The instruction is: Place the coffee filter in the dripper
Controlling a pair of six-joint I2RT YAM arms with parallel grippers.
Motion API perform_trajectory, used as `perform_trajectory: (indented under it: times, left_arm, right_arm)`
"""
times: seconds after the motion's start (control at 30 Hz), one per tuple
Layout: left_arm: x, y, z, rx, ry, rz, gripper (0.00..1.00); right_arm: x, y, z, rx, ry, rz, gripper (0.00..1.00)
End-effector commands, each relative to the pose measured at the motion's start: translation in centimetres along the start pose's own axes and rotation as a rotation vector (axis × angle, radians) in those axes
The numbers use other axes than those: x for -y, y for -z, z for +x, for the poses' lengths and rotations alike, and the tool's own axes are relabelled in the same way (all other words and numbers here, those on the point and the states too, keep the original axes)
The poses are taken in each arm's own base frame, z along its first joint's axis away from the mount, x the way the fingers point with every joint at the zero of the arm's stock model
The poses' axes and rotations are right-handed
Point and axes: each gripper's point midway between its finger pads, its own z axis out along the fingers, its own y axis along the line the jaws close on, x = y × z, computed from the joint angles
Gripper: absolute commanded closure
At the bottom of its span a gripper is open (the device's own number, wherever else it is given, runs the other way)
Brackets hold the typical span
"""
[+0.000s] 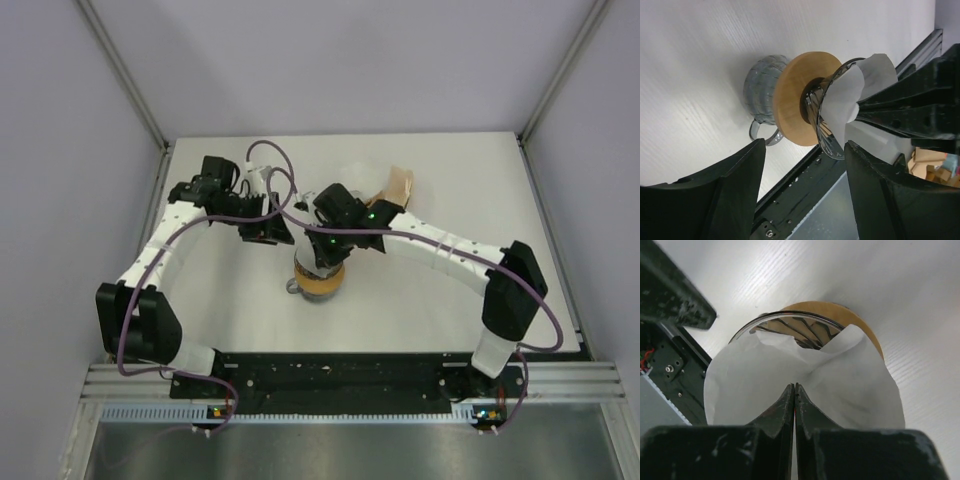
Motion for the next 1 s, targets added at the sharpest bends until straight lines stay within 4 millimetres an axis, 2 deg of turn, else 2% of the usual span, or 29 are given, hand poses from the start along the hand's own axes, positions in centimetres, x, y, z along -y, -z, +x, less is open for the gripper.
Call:
perform_trajectory:
  times: [0.0,0.17,0.5,0.67,0.97]
  left_arm:
    - [2.4,-0.2,-0.4,0.043,-0.003,0.128,0.30]
    - [2.3,-1.1,0.5,0.026,0.034,0.153,0.30]
    - [2.6,-1.7,1.3,0.005,0.059,0.191,0.34]
    - [2.9,-1.6,1.3,0.002,0.061,0.212,0.34]
    - [2.9,-1.9,1.9,-0.001,0.073,0.230,0.46]
  right_arm:
    - [-0.9,-0.6,-1.2,-0.006,0.072,0.045,1.00]
    - [-0.4,-2.0,-0.2,-0.092,0.100,0.109,1.00]
    - [-0.3,-4.2,1.0,-0.158,0.061,0.144,1.00]
    - [0.0,-5.7,2.6,-0.224,0.038,0.178,1.00]
    - [0.2,-6.2,3.3,-0.243,0.008,0.189,1.00]
